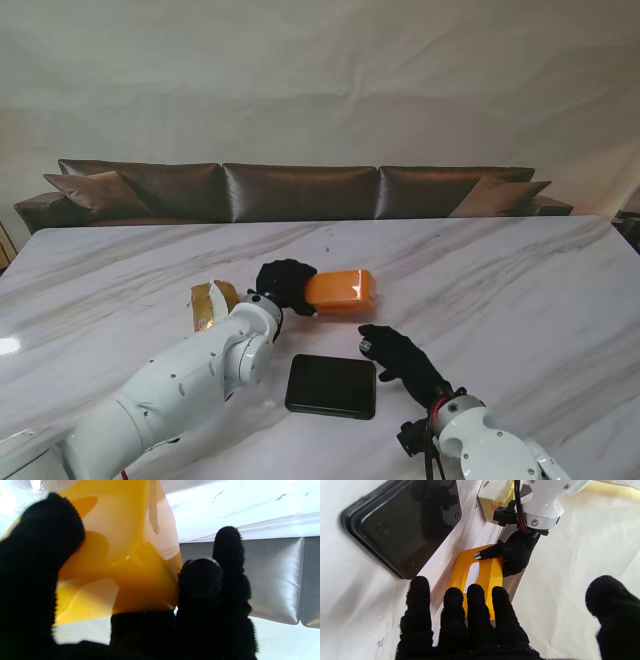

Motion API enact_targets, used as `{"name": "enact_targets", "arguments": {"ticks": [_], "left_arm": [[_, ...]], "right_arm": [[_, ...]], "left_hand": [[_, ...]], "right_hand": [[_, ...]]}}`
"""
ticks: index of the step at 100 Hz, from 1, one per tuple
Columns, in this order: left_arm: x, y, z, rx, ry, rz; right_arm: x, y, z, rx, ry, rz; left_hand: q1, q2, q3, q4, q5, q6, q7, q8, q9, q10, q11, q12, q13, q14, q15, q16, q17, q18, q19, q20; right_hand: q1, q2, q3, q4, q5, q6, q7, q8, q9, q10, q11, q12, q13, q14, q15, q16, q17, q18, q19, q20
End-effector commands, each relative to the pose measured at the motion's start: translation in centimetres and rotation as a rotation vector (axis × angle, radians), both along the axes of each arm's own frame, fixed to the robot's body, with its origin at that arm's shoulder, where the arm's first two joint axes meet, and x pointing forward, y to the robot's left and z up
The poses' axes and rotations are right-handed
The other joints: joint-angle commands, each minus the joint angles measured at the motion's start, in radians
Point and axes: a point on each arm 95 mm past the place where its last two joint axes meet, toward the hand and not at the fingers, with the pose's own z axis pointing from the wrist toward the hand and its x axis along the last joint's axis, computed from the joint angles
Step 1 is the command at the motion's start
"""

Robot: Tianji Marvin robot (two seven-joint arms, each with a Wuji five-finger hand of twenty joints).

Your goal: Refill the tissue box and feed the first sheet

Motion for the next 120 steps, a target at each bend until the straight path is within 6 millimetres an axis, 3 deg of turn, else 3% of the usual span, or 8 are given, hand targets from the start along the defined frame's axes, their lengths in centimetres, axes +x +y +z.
{"name": "enact_targets", "arguments": {"ticks": [1,26,44,57,73,82,91,120], "left_arm": [[-0.4,0.1,-1.4,0.018,0.036,0.004],[-0.6,-0.1,-1.7,0.024,0.047,-0.003],[-0.7,-0.4,-1.7,0.045,0.002,-0.021],[-0.6,-0.7,-1.6,0.038,-0.035,-0.025],[-0.4,-0.8,-1.7,0.057,-0.062,-0.022],[-0.3,-0.8,-1.7,0.068,-0.072,-0.017],[-0.3,-0.8,-1.7,0.085,-0.087,-0.014],[0.2,-0.4,-1.3,0.11,-0.132,0.017]], "right_arm": [[0.1,0.1,-0.3,0.003,0.015,0.008],[0.3,0.1,-0.4,0.002,0.019,0.01],[0.0,0.4,0.1,0.003,0.017,0.012],[0.0,0.4,0.0,0.007,0.018,0.012],[-0.3,0.5,0.2,0.005,0.016,0.011],[-0.4,0.5,0.4,0.003,0.016,0.009],[-0.6,0.6,0.6,0.003,0.016,0.01],[-0.5,0.6,0.4,0.004,0.025,0.014]], "left_hand": [[-0.058,0.142,0.025,-0.014,0.004,-0.035,-0.012,0.001,0.034,0.084,-0.062,-0.044,0.07,0.046,-0.027,-0.005,0.012,-0.358,1.84,-0.018],[-0.087,0.146,-0.017,-0.031,-0.037,-0.043,-0.062,-0.01,-0.009,0.07,-0.106,-0.079,0.055,0.036,-0.106,0.049,0.008,-0.356,1.815,-0.051],[0.087,0.124,0.105,0.019,-0.02,-0.116,0.063,0.128,0.044,0.0,0.046,0.032,0.071,-0.041,0.011,0.117,0.014,-0.368,1.865,-0.058],[0.168,0.161,0.197,0.092,-0.001,-0.137,0.11,0.196,0.075,-0.028,0.085,0.073,0.075,-0.079,0.095,0.098,0.018,-0.375,1.896,-0.044],[0.189,0.183,0.227,0.146,0.004,-0.136,0.13,0.223,0.083,-0.021,0.109,0.105,0.076,-0.101,0.138,0.094,0.021,-0.385,1.911,-0.036],[0.198,0.195,0.222,0.215,0.009,-0.132,0.137,0.23,0.086,-0.01,0.119,0.124,0.075,-0.108,0.161,0.081,0.022,-0.391,1.916,-0.028],[0.203,0.206,0.231,0.248,0.012,-0.127,0.145,0.236,0.087,-0.003,0.132,0.136,0.075,-0.111,0.171,0.079,0.022,-0.392,1.92,-0.025],[0.209,0.217,0.236,0.282,0.014,-0.118,0.15,0.243,0.085,0.008,0.142,0.149,0.075,-0.112,0.18,0.075,0.023,-0.393,1.924,-0.022]], "right_hand": [[-0.007,0.005,-0.013,-0.025,0.015,-0.001,0.011,0.009,0.01,0.011,0.017,0.014,0.01,-0.001,0.018,0.009,-0.004,0.006,0.038,-0.01],[-0.004,0.007,-0.013,-0.028,0.015,0.001,0.012,0.01,0.008,0.01,0.017,0.014,0.01,-0.001,0.018,0.009,-0.005,0.005,0.039,-0.011],[-0.005,0.008,-0.014,-0.03,0.016,0.0,0.013,0.011,0.01,0.01,0.02,0.015,0.01,-0.002,0.019,0.009,-0.004,0.004,0.04,-0.012],[-0.004,0.008,-0.014,-0.031,0.016,0.001,0.013,0.011,0.009,0.011,0.021,0.016,0.01,-0.002,0.018,0.009,-0.005,0.004,0.041,-0.013],[-0.003,0.008,-0.014,-0.032,0.016,0.001,0.013,0.012,0.009,0.009,0.022,0.016,0.01,-0.003,0.019,0.01,-0.005,0.003,0.041,-0.013],[-0.002,0.008,-0.014,-0.033,0.017,0.002,0.013,0.012,0.01,0.01,0.022,0.016,0.009,-0.001,0.019,0.01,-0.005,0.005,0.042,-0.013],[-0.003,0.009,-0.015,-0.033,0.016,0.002,0.013,0.012,0.011,0.01,0.023,0.016,0.01,-0.001,0.019,0.01,-0.005,0.004,0.042,-0.014],[-0.003,0.011,-0.014,-0.035,0.015,0.002,0.012,0.012,0.007,0.01,0.019,0.014,0.007,-0.001,0.018,0.009,-0.006,0.003,0.042,-0.015]]}}
